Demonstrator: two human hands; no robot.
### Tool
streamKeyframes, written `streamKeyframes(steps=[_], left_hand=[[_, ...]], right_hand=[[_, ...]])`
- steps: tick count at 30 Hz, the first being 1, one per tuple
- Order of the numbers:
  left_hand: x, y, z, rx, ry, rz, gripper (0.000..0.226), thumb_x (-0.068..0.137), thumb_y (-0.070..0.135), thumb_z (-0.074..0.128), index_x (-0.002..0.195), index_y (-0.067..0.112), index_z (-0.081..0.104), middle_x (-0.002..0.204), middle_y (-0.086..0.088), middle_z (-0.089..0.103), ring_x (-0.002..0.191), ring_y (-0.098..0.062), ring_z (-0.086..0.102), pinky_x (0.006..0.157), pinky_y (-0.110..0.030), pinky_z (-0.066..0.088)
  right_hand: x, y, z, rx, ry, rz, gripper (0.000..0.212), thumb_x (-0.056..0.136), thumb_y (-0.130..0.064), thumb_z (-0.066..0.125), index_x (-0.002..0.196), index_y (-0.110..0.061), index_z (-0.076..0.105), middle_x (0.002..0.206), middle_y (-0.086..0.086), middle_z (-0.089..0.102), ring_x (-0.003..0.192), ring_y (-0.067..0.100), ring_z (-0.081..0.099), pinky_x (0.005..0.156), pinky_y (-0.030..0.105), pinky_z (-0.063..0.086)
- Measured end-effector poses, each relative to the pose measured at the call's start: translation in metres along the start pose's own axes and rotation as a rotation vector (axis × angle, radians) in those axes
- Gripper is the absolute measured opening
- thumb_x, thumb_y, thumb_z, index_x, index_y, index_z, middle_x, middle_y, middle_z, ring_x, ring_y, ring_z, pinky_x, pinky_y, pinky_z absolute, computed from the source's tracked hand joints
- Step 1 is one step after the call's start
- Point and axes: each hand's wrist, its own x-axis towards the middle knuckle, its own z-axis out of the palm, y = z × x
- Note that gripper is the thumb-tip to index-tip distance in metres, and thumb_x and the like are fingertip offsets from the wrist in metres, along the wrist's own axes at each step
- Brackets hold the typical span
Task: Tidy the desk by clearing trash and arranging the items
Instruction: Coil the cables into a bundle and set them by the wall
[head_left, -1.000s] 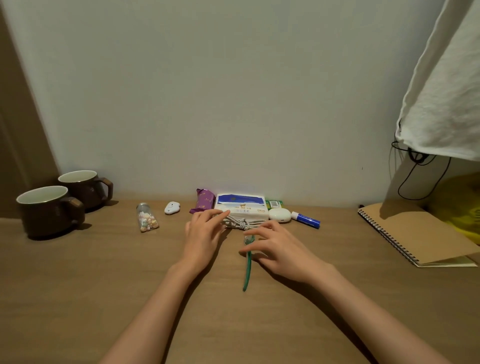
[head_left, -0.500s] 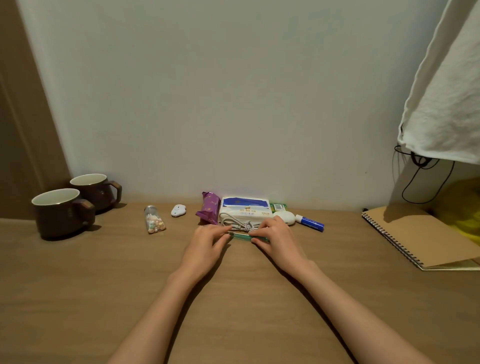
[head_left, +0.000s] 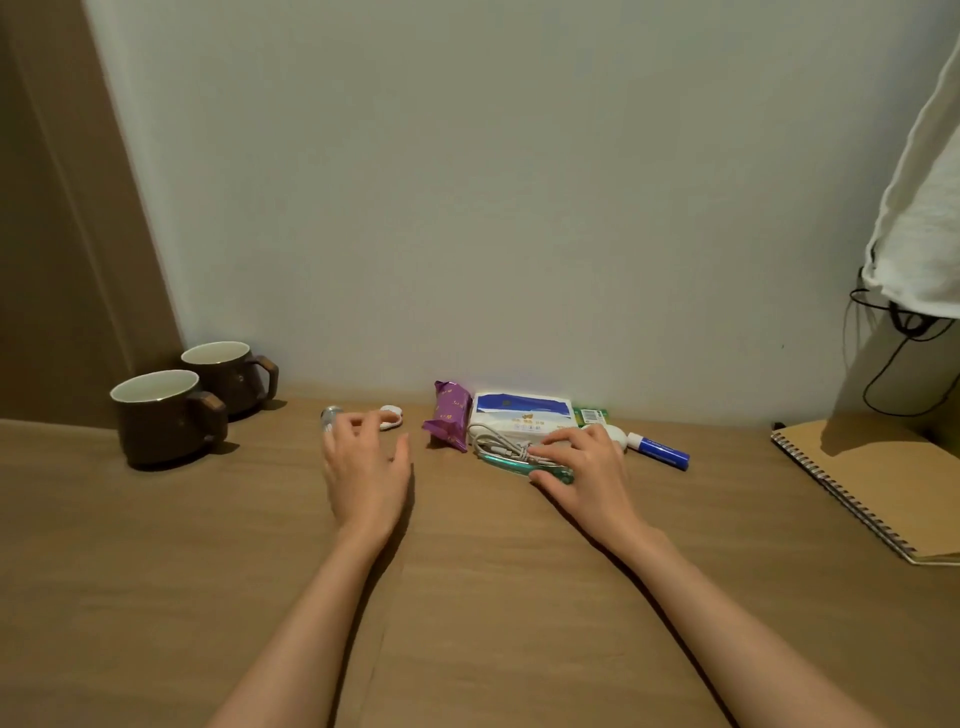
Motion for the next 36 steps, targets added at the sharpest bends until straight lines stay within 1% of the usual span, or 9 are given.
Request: streamKeyframes(steps=[3, 7, 10, 14, 18, 24, 28, 32, 36], left_hand=[[0.013, -0.015, -0.008, 0.074, 0.035, -0.232, 0.047, 0.080, 0.035, 0.067, 0.122, 0.022, 0.051, 0.128, -0.012, 0.041, 0.117, -0.032, 0.037, 0.092, -0.046, 0.041], [0.030, -0.030, -0.002, 0.096, -0.032, -0.295, 0.065, 0.080, 0.045, 0.065, 0.135, 0.020, 0.040, 0.137, -0.015, 0.037, 0.122, -0.036, 0.035, 0.097, -0.049, 0.036], [0.040, -0.034, 0.005, 0.113, -0.092, -0.343, 0.068, 0.085, 0.050, 0.056, 0.141, 0.019, 0.032, 0.140, -0.018, 0.037, 0.127, -0.036, 0.034, 0.102, -0.048, 0.031], [0.048, -0.039, 0.012, 0.200, -0.147, -0.306, 0.068, 0.087, 0.042, 0.055, 0.144, 0.017, 0.026, 0.138, -0.021, 0.040, 0.125, -0.039, 0.038, 0.103, -0.048, 0.032], [0.049, -0.043, 0.017, 0.274, -0.174, -0.296, 0.064, 0.089, 0.034, 0.051, 0.144, 0.013, 0.025, 0.134, -0.022, 0.046, 0.120, -0.041, 0.041, 0.100, -0.047, 0.034], [0.047, -0.041, 0.013, 0.225, -0.125, -0.321, 0.059, 0.092, 0.030, 0.046, 0.143, 0.006, 0.026, 0.131, -0.028, 0.044, 0.117, -0.043, 0.040, 0.095, -0.050, 0.036], [0.043, -0.025, 0.016, 0.060, -0.098, -0.212, 0.060, 0.095, 0.033, 0.045, 0.145, 0.008, 0.023, 0.137, -0.022, 0.040, 0.123, -0.039, 0.037, 0.098, -0.049, 0.037], [0.036, 0.005, 0.025, -0.145, -0.120, -0.071, 0.060, 0.097, 0.033, 0.042, 0.148, 0.009, 0.020, 0.148, -0.014, 0.033, 0.134, -0.030, 0.028, 0.107, -0.042, 0.027], [0.020, 0.031, 0.039, -0.248, -0.133, 0.002, 0.057, 0.098, 0.028, 0.041, 0.148, 0.010, 0.021, 0.149, -0.011, 0.034, 0.133, -0.027, 0.028, 0.106, -0.036, 0.026]], right_hand=[[0.000, 0.000, -0.001, -0.004, 0.058, 0.018, 0.026, 0.079, -0.034, 0.073, 0.105, -0.030, 0.072, 0.105, -0.009, 0.067, 0.099, 0.017, 0.052, 0.078, 0.031, 0.032], [0.001, 0.005, -0.004, -0.023, 0.139, 0.102, 0.028, 0.086, -0.040, 0.059, 0.108, -0.027, 0.072, 0.111, -0.009, 0.066, 0.102, 0.014, 0.048, 0.082, 0.030, 0.030], [0.000, 0.017, -0.010, -0.036, 0.179, 0.212, 0.022, 0.091, -0.030, 0.060, 0.109, -0.027, 0.071, 0.113, -0.010, 0.065, 0.100, 0.012, 0.043, 0.083, 0.031, 0.030], [-0.003, 0.043, -0.020, -0.101, 0.216, 0.365, 0.023, 0.091, -0.023, 0.058, 0.112, -0.023, 0.068, 0.114, -0.004, 0.065, 0.103, 0.018, 0.044, 0.081, 0.032, 0.031], [-0.002, 0.068, -0.026, -0.140, 0.183, 0.518, 0.031, 0.091, -0.017, 0.054, 0.122, -0.017, 0.062, 0.123, 0.005, 0.062, 0.114, 0.028, 0.046, 0.091, 0.040, 0.039], [-0.003, 0.089, -0.025, -0.145, 0.037, 0.650, 0.038, 0.090, -0.013, 0.052, 0.128, -0.015, 0.059, 0.123, 0.008, 0.064, 0.114, 0.034, 0.046, 0.095, 0.040, 0.039], [-0.002, 0.096, -0.026, -0.139, 0.037, 0.664, 0.030, 0.092, -0.013, 0.054, 0.120, -0.017, 0.065, 0.113, 0.009, 0.068, 0.107, 0.033, 0.049, 0.088, 0.039, 0.042], [0.001, 0.099, -0.027, 0.001, 0.133, 0.667, 0.027, 0.093, -0.012, 0.055, 0.118, -0.012, 0.065, 0.110, 0.010, 0.068, 0.104, 0.031, 0.050, 0.081, 0.034, 0.041], [0.007, 0.085, -0.033, 0.199, 0.189, 0.510, 0.028, 0.091, -0.014, 0.059, 0.118, -0.015, 0.066, 0.105, 0.005, 0.067, 0.100, 0.018, 0.049, 0.082, 0.025, 0.036]])
